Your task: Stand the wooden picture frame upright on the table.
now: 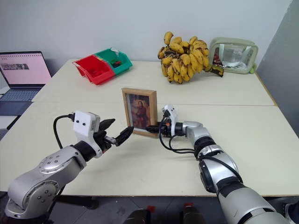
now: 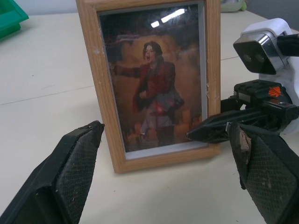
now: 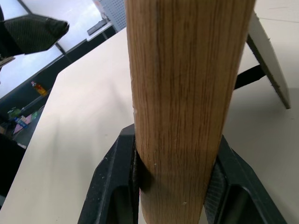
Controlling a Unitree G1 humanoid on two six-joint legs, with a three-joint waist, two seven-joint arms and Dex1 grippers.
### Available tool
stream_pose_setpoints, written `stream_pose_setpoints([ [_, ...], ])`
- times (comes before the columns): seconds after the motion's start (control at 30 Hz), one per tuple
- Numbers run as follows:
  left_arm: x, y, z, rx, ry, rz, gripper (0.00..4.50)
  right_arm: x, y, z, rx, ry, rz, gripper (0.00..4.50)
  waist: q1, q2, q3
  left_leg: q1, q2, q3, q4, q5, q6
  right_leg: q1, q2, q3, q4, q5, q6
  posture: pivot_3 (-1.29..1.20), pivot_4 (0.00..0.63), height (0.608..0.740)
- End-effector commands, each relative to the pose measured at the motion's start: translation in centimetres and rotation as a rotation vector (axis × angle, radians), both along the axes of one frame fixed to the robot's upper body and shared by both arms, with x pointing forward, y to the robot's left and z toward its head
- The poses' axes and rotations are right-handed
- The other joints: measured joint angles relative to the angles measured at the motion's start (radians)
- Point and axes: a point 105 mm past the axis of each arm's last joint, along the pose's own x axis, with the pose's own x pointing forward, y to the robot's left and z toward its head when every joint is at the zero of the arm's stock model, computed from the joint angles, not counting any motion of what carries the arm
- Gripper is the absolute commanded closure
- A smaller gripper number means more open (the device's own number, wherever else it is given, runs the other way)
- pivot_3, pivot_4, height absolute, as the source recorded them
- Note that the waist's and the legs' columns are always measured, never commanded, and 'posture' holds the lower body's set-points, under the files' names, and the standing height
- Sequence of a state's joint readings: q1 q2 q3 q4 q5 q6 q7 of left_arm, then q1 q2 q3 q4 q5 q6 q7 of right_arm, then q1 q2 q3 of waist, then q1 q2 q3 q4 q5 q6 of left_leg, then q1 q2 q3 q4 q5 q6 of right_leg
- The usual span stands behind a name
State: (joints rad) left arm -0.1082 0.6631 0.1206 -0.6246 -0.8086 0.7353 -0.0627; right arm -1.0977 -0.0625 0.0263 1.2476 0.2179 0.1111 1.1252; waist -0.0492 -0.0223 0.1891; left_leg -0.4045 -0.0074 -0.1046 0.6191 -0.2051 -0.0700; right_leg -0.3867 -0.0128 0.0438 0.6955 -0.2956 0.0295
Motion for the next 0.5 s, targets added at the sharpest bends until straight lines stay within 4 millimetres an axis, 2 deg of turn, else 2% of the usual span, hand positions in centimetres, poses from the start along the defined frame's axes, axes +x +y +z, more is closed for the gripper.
stream_pose_setpoints([
  [0.03,-0.1,0.4,1.4,0.006,-0.060,0.005,0.00,0.2,-0.2,0.4,0.014,-0.050,-0.011,2.66,-0.002,0.000,0.000,0.000,0.000,0.000,0.000,0.000,0.000,0.000,0.000,0.000,0.000,0.000,0.000,0.00,0.150,0.740],
  [0.2,0.3,0.8,1.4,0.002,-0.054,0.004,0.00,-0.1,-0.9,-0.3,-0.019,-0.085,0.005,1.55,-0.004,0.000,0.000,0.000,0.000,0.000,0.000,0.000,0.000,0.000,0.001,0.000,0.000,0.000,0.000,0.00,0.150,0.740],
  [0.3,0.5,1.1,1.2,0.004,-0.048,0.002,0.00,-0.3,-1.6,-0.9,-0.048,-0.108,0.014,0.70,-0.004,0.000,0.000,0.001,0.000,0.000,0.000,0.000,0.000,0.000,0.001,0.000,0.000,0.000,0.000,0.00,0.150,0.740],
  [0.37,0.7,1.3,1.2,0.011,-0.044,-0.004,0.00,-0.5,-2.7,-1.5,-0.086,-0.138,0.022,0.36,-0.005,0.000,0.000,0.001,0.000,0.000,0.000,0.000,0.000,0.000,0.001,0.000,0.000,0.000,0.000,0.00,0.150,0.740],
  [0.4,0.9,1.4,1.2,0.008,-0.041,-0.006,0.00,-0.7,-3.4,-1.9,-0.118,-0.160,0.031,0.03,-0.003,0.000,0.000,0.001,0.000,0.000,0.000,0.000,0.000,0.001,0.001,0.000,0.000,0.000,0.000,0.00,0.150,0.740],
  [0.5,1.4,2.1,1.2,0.010,-0.036,-0.004,0.00,-1.1,-5.9,-2.8,-0.216,-0.236,0.038,0.01,0.001,0.000,0.000,0.001,0.000,0.000,0.000,0.000,0.000,0.001,0.001,0.000,0.000,0.000,0.000,0.00,0.150,0.740],
])
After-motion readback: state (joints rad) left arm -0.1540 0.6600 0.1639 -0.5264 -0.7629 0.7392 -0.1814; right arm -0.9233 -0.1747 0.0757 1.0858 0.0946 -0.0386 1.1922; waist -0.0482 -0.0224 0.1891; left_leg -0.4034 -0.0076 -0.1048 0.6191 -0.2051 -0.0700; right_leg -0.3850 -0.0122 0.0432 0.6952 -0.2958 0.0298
